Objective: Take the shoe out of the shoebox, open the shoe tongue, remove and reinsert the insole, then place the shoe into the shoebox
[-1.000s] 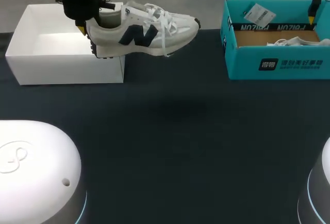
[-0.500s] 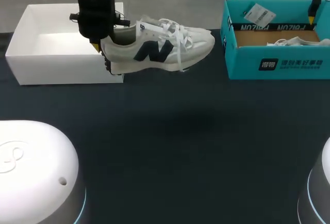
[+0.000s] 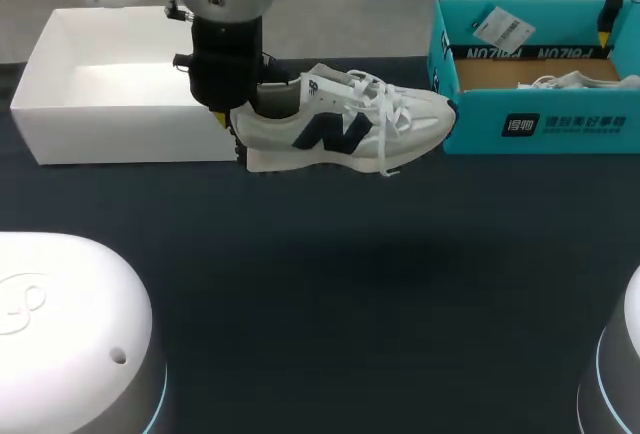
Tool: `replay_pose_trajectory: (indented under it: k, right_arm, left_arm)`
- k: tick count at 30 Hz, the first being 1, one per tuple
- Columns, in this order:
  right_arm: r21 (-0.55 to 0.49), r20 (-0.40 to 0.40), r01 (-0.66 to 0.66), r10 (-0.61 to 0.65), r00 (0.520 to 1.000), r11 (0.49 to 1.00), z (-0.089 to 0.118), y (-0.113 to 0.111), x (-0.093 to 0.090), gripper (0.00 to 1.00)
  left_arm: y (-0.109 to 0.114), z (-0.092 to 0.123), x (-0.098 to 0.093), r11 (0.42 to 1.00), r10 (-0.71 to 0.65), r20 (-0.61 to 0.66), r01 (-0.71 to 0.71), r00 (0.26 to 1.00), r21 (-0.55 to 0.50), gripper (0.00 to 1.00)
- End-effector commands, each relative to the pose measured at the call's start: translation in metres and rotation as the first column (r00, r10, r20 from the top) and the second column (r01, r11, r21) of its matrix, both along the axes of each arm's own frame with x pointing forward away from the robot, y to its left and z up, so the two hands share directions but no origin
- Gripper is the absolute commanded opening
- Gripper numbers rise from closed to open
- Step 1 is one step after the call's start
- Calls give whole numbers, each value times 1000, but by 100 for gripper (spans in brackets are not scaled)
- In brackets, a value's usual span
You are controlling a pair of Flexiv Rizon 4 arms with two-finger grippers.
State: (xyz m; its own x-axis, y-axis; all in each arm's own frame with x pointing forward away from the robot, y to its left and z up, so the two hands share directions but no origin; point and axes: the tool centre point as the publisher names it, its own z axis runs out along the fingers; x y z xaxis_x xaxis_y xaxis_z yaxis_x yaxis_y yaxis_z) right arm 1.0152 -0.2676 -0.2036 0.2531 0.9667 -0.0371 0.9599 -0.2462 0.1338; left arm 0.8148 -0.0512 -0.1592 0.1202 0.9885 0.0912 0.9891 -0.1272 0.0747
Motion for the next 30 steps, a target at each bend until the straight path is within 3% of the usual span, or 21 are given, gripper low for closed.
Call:
replay_pose_trajectory:
  k: [1, 13, 30]
  right_arm:
    - [-1, 1, 1, -1, 1000, 1000, 0, 0, -1, 100]
    - [-1, 1, 1, -1, 1000, 1000, 0, 0, -1, 100]
    - [-1, 1, 1, -1, 1000, 1000, 0, 0, -1, 100]
  left_arm:
    - [-4, 0, 2, 1000, 2, -1, -2, 1000, 4, 0]
    - [-16, -25, -4, 1000, 3, 6, -3, 1000, -12, 0]
    - [-24, -117, 6, 999, -35, -25, 35, 999, -3, 0]
